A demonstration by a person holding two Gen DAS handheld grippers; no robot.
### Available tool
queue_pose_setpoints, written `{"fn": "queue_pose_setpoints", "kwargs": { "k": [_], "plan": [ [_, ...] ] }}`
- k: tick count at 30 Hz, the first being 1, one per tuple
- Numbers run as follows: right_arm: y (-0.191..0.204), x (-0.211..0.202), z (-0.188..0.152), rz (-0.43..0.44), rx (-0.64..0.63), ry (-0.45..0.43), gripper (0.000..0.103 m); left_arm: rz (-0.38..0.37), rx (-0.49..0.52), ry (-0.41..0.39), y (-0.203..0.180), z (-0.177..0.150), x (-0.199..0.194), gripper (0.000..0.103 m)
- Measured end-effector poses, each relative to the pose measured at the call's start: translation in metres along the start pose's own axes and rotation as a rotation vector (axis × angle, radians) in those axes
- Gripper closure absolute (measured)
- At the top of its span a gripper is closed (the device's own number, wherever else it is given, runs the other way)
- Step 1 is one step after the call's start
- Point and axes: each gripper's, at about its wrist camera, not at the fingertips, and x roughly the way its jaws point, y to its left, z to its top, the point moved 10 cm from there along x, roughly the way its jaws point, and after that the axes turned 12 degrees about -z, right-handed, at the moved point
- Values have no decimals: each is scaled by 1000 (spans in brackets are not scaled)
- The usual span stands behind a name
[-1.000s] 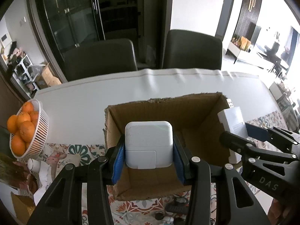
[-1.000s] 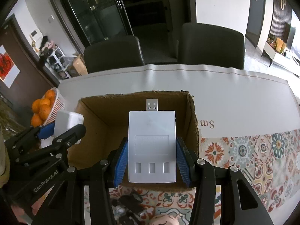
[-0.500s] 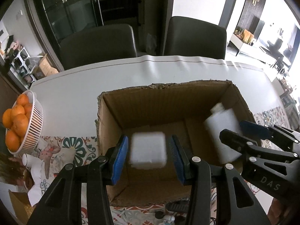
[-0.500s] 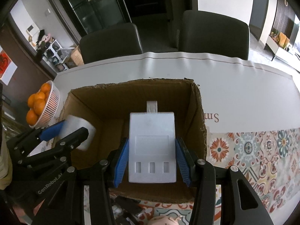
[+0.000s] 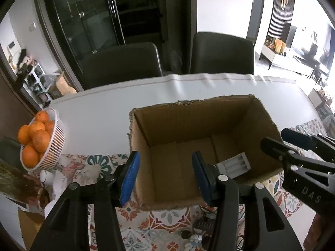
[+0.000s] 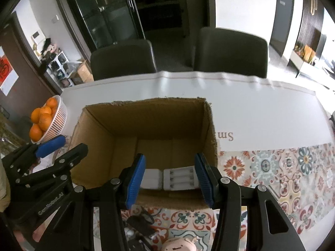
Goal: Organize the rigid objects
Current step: 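Move both tools back toward the black puck and silver egg device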
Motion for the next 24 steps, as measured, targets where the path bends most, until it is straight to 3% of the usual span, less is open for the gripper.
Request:
{"fn": "queue_pose_setpoints", "kwargs": {
  "k": [11, 17, 24],
  "plan": [
    [-14, -51, -13, -16, 20, -101, 48, 25, 24, -130, -15, -10, -59, 23],
    [-13, -67, -28, -12, 0, -120, 41, 36, 7, -136, -18, -28, -74, 22],
    [-11, -76, -51, -1, -7, -106, 40, 27, -27, -125, -20, -56, -86, 21]
  ]
}}
